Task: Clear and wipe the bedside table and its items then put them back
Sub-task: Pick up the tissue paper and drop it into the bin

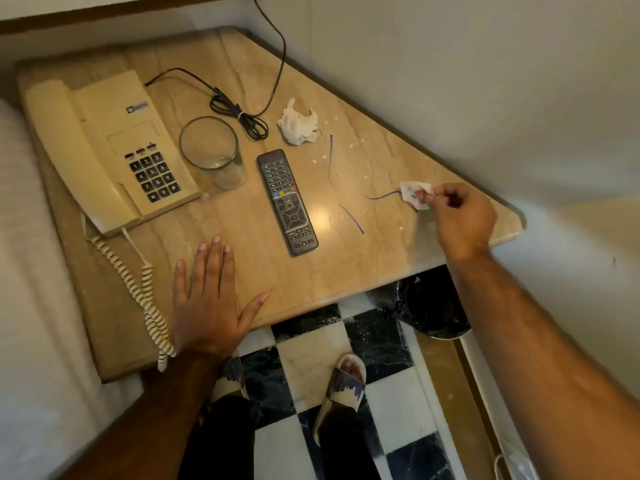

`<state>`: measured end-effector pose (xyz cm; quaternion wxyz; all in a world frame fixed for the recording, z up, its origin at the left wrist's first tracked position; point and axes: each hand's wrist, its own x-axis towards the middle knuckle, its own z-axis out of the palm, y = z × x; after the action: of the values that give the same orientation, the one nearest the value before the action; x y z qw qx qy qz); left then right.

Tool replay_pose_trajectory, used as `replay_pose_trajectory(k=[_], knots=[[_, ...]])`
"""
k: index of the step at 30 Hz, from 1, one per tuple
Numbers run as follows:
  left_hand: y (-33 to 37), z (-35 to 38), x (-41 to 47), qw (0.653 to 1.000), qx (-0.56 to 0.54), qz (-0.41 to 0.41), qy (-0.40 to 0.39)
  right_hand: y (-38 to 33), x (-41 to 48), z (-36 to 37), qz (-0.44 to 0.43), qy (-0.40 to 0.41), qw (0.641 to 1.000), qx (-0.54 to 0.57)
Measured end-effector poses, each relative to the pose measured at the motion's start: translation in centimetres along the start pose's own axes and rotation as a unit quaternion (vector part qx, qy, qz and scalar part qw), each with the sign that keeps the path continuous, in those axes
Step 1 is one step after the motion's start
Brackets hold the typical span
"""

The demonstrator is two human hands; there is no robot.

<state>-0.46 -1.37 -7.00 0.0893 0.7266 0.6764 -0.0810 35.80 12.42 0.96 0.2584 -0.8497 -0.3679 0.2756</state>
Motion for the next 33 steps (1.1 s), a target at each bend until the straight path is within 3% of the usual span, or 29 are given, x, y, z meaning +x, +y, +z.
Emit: replay_pose_trajectory(k=[4, 8, 15, 19, 23, 28, 33], knots=[[0.1, 0.0, -0.1, 1.0, -0.006, 0.0, 0.007, 6.9, -5.9, -4.7, 0.157, 0.046, 0.979, 0.119], [0.3, 0.0, -0.2, 1.0, -0.014, 0.004, 0.027, 15.5, -8.3, -5.4, 0.328, 0.056, 0.937, 0.11], [0.4, 0.2, -0.2, 0.999, -0.013, 0.003, 0.04, 23.4, -6.8, -3.2, 0.349, 0.042, 0.935, 0.035], [0.4, 0.1, -0.2, 1.0, -0.004, 0.005, 0.028, 15.9, -11.0, -3.5, 0.251, 0.036, 0.967, -0.004], [0.1, -0.2, -0.1, 1.0, 0.004, -0.001, 0.002, 3.6, -10.7, -0.6, 0.008, 0.002, 1.0, 0.026], [0.1, -0.7, 0.0, 1.0, -0.004, 0.003, -0.011, -9.2, -4.7, 7.9, -0.241, -0.093, 0.966, -0.008], [0.1, -0.7, 0.0, 1.0, 0.003, 0.012, -0.015, -14.4, -0.4, 15.4, -0.33, -0.174, 0.91, -0.183]])
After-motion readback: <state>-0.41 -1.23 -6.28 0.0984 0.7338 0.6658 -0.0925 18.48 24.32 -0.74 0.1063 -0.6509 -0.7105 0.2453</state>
